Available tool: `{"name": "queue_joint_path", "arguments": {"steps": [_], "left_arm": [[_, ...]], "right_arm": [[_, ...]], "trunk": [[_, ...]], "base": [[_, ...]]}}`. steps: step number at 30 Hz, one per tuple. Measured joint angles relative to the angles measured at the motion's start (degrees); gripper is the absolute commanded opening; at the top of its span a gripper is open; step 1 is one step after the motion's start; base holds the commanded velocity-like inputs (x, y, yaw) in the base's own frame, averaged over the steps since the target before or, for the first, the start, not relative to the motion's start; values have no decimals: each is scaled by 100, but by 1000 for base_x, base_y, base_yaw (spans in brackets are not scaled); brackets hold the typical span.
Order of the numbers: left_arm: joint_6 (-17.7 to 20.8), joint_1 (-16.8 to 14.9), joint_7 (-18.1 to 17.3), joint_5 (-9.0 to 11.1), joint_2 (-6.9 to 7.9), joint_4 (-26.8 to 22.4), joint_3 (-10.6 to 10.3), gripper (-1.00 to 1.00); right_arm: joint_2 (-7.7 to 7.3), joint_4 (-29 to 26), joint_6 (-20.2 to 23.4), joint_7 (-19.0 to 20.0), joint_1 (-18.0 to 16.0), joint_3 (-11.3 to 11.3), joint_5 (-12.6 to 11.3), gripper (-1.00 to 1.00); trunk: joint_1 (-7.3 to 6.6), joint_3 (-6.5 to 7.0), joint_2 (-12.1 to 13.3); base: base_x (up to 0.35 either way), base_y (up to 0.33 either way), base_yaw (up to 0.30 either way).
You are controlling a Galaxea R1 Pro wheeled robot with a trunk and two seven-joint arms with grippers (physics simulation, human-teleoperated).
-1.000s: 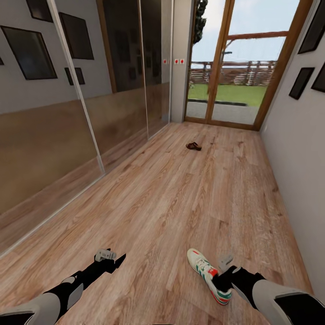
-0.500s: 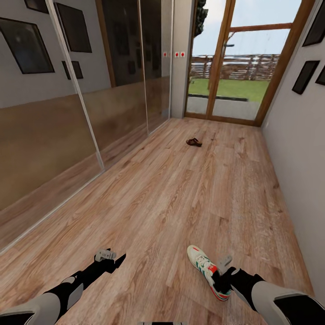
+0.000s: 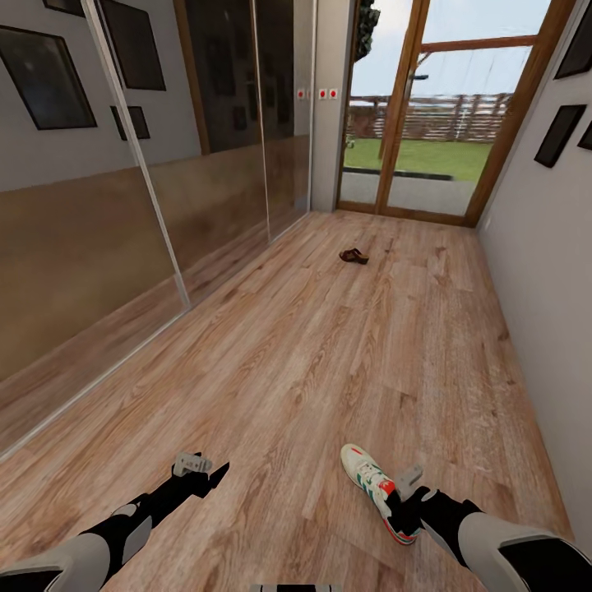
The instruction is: Pick up the two gym shoes and the two sandals from the corridor floor and place them onto the hallstand (shoe rack) in the corridor, making sure they are on the rack and not on the floor. Arrange them so the two gym shoes are next to each other and the two sandals are next to each other.
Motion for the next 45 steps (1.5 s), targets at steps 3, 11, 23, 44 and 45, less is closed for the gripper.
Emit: {"name": "queue_joint_path", "arguments": {"steps": [3, 11, 23, 44, 45], "left_arm": [[-1, 0, -1, 1, 0, 1, 3, 100], [220, -1, -5, 17, -12, -376, 16, 100], [3351, -1, -25, 390, 20, -3670, 780, 100], [3654, -1, -32, 462, 72, -3760, 945, 100], [3654, -1, -33, 463, 72, -3758, 945, 100]], "right_arm": [[0, -1, 0, -2, 0, 0, 0, 100], [0, -12, -1, 0, 0, 2, 0, 100], [8, -29, -1, 2, 0, 8, -1, 100], [135, -36, -3, 2, 0, 5, -1, 100], [133, -36, -9, 1, 0, 4, 0, 100]], "trunk": [[0, -1, 0], [0, 0, -1], [0, -1, 0], [18, -155, -9], [21, -177, -11]], "base": [[0, 0, 0], [0, 0, 0], [0, 0, 0], [0, 0, 0], [0, 0, 0]]}}
